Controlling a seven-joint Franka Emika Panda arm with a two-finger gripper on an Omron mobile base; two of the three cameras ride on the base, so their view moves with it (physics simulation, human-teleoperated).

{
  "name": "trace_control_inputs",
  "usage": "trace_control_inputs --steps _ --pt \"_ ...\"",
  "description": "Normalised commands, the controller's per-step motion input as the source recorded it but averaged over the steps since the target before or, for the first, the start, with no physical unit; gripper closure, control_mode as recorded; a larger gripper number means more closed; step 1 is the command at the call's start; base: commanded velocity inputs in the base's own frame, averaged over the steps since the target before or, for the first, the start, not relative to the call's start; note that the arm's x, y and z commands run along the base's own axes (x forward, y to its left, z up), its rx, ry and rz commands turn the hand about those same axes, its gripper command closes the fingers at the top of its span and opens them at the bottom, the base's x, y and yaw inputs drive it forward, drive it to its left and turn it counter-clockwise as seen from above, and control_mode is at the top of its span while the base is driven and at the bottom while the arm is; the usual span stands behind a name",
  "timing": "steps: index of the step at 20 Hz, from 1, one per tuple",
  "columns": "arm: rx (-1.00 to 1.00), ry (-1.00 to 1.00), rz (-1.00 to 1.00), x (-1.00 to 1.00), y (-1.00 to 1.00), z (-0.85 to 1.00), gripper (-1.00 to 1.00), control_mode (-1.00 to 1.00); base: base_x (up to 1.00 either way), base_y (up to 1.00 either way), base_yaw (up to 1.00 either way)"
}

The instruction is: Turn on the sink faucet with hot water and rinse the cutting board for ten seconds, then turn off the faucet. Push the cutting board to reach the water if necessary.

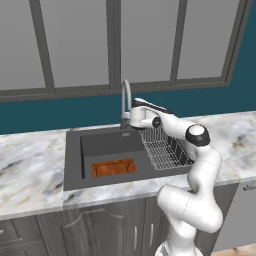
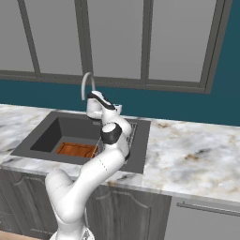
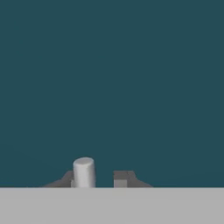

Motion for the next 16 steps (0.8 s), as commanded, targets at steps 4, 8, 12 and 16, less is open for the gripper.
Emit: trace_control_inputs --steps 4,8,12,16 --pt "0.00 0.00 0.00 0.00 0.00 0.00 1.00 -1.00 0.00 0.00 0.00" --pt "0.00 0.00 0.00 0.00 0.00 0.00 1.00 -1.00 0.00 0.00 0.00" --pt "0.00 0.00 0.00 0.00 0.00 0.00 1.00 -1.00 0.00 0.00 0.00" --pt "0.00 0.00 0.00 0.00 0.00 0.00 1.00 -1.00 0.00 0.00 0.00"
